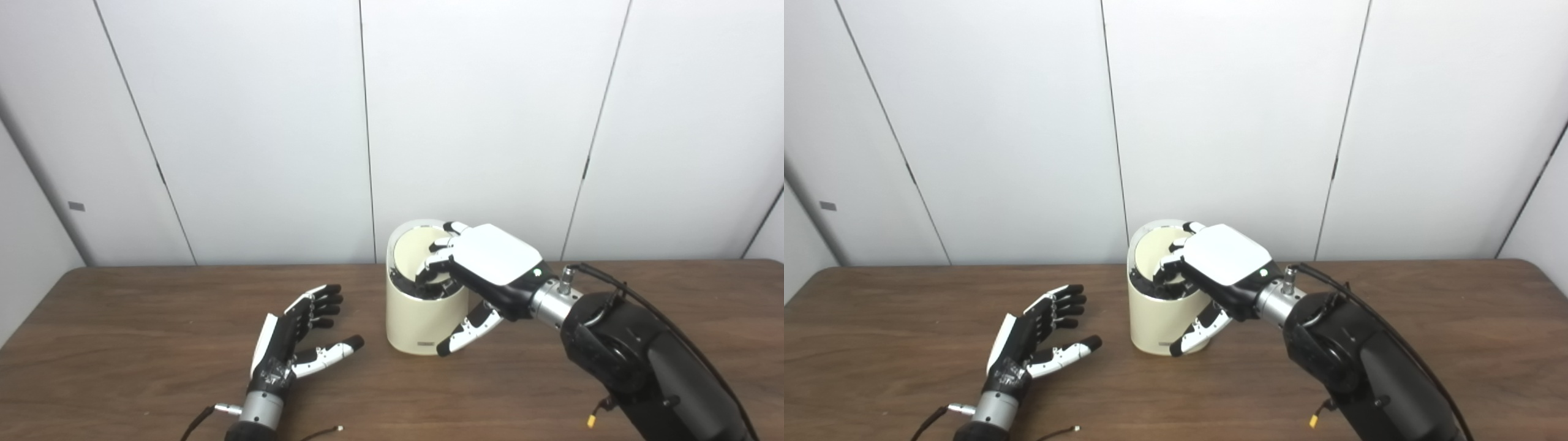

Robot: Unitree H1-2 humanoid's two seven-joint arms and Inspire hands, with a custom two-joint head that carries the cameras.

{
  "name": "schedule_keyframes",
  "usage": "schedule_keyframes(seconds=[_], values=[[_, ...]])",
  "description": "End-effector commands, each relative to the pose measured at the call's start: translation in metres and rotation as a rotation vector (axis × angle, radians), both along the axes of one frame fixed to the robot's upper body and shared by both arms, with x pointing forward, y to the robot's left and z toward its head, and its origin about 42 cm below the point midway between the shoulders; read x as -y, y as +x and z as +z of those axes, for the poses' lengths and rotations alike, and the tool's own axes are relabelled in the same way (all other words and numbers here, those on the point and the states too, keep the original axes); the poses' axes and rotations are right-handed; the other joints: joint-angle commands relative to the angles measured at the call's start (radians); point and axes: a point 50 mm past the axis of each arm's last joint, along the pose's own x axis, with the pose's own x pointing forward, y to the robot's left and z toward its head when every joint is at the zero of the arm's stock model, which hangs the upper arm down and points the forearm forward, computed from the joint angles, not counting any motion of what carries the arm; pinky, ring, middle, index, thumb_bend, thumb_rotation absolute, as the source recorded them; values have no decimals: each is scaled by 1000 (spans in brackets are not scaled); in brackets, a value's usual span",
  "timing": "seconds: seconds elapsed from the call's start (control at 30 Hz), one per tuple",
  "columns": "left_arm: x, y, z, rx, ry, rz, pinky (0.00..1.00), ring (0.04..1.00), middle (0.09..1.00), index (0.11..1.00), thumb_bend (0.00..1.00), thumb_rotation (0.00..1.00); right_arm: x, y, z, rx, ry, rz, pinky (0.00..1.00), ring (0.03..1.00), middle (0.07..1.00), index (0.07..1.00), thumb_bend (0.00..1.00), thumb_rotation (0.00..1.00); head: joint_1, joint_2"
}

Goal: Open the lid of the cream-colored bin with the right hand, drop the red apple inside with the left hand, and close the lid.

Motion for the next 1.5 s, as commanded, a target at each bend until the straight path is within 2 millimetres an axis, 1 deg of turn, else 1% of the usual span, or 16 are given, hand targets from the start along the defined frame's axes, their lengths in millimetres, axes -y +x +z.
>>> schedule_keyframes(seconds=[0.0,0.1,0.3,0.47,0.6,0.7,0.77,0.8,0.87,1.0,1.07,1.17,1.27,1.37,1.43,1.47], values=[[0,-8,-5,-5,6,11,743,750,765,796,766,166,3,2,-1,-49,-87,-41,999,883,698,696,699,483,-1,-3],[-1,-10,-4,-5,9,13,746,751,763,794,761,162,1,-1,-2,-81,-117,-74,1000,876,720,714,706,525,2,-2],[-3,-12,-4,-16,-2,12,752,757,766,791,766,170,-1,-4,0,-83,-62,-72,967,854,717,710,694,503,-3,-2],[-3,-10,-6,-20,-16,5,716,758,768,789,770,160,0,-6,13,-110,64,-66,986,859,709,715,691,468,-4,-11],[-2,-8,-8,-27,-16,2,683,749,772,791,770,148,4,-6,27,-85,173,-74,925,863,712,724,689,463,-8,-18],[-3,-8,-9,-26,-16,-3,687,749,773,793,771,139,11,-5,36,-62,253,-78,913,877,739,749,677,431,-11,-24],[-3,-8,-10,-26,-17,-5,684,746,775,793,764,127,16,-4,37,-37,294,-68,832,864,762,778,684,394,-11,-26],[-3,-8,-10,-26,-17,-6,681,744,776,794,765,127,19,-3,38,-25,311,-64,776,842,779,801,696,344,-11,-26],[-3,-7,-10,-25,-16,-8,687,751,778,795,768,137,23,-2,37,-4,342,-62,734,825,810,831,712,311,-12,-27],[-4,-8,-10,-22,-13,-5,695,755,777,794,770,143,34,1,32,22,450,-98,685,825,855,863,748,267,-27,-30],[-5,-8,-9,-22,-11,-5,697,757,775,796,770,151,38,2,29,25,514,-119,638,804,848,855,769,248,-23,-30],[-6,-8,-9,-21,-20,1,697,751,768,793,771,142,44,1,20,13,663,-144,609,798,858,854,750,235,-25,-29],[-7,-8,-9,-17,-26,0,699,748,766,792,773,144,52,-3,11,18,753,-161,622,805,863,858,726,222,-22,-30],[-8,-9,-7,-11,-13,3,714,744,764,790,776,159,62,-11,-1,20,832,-190,678,818,867,856,705,180,-17,-33],[-9,-9,-7,-3,-8,6,737,747,762,787,774,159,67,-14,-9,18,859,-218,681,815,866,848,705,172,-19,-37],[-9,-10,-7,0,-6,7,744,748,762,786,774,160,70,-15,-17,7,889,-235,678,814,866,845,706,174,-19,-41]])
